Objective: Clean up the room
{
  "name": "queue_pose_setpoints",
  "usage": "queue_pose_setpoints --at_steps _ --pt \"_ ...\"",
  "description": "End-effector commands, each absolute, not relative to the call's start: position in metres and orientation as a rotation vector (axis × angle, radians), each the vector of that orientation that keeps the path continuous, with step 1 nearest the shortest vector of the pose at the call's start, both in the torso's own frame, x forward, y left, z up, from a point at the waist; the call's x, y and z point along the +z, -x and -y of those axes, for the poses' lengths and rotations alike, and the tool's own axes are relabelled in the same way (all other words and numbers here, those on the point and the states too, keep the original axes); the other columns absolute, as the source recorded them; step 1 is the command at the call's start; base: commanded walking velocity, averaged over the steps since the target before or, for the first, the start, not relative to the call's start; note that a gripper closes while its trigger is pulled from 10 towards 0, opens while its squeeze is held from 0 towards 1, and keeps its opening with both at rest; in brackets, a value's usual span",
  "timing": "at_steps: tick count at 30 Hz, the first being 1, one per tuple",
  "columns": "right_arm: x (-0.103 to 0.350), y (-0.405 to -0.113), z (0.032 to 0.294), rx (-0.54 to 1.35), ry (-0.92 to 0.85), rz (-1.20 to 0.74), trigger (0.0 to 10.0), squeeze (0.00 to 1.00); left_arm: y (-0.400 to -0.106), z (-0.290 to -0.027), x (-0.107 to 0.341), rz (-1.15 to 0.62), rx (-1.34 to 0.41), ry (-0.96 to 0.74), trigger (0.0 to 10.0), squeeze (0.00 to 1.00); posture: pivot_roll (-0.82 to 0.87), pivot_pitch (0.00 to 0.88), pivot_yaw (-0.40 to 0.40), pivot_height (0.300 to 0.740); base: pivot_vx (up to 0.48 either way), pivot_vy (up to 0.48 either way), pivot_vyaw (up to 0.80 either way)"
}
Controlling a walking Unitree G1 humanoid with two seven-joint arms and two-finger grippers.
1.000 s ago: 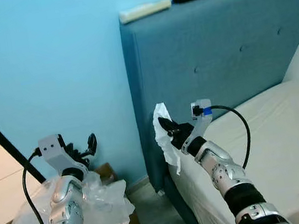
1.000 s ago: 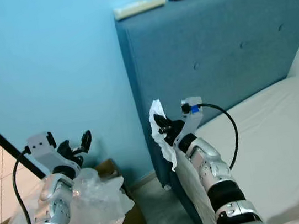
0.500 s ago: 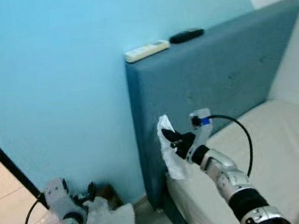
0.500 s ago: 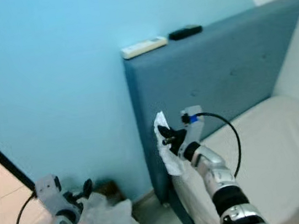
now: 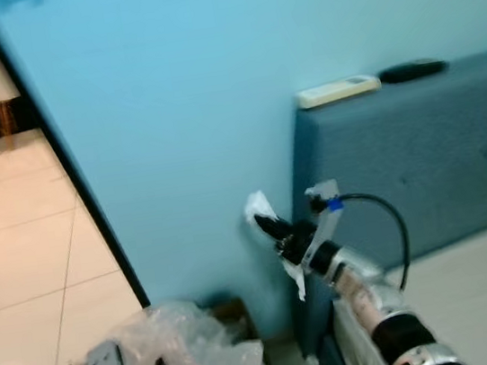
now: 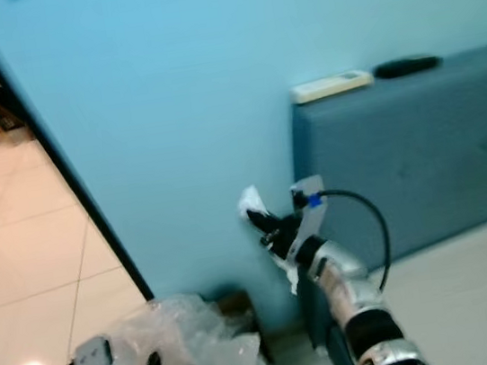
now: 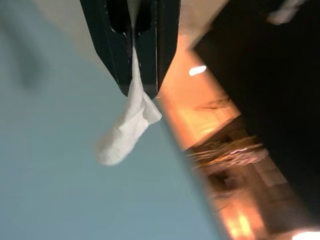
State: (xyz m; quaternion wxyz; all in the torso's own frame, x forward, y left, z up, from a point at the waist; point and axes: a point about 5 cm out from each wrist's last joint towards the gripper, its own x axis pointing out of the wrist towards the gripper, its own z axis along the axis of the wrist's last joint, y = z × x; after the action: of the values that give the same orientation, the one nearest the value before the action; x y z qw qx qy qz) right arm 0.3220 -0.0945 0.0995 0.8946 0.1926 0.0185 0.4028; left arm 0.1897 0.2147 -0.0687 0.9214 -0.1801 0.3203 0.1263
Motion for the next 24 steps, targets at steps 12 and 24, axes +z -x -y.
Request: queue_pose_setpoints --at_steps 12,24 --pt "0.106 -0.304 0.073 1.06 -0.393 -0.026 10.0 0.0 -0.18 -0.213 -0.075 -0.71 0.253 0.35 10.0 0.0 -0.03 0.0 -0.018 0.692 0.0 0.0 0.79" --pt "0.074 -0.312 0.079 0.86 -0.161 -0.216 10.0 0.0 -0.181 -0.211 -0.075 -0.709 0.226 0.356 10.0 0.0 -0.02 0.0 -0.012 0.692 0.0 0.0 0.73"
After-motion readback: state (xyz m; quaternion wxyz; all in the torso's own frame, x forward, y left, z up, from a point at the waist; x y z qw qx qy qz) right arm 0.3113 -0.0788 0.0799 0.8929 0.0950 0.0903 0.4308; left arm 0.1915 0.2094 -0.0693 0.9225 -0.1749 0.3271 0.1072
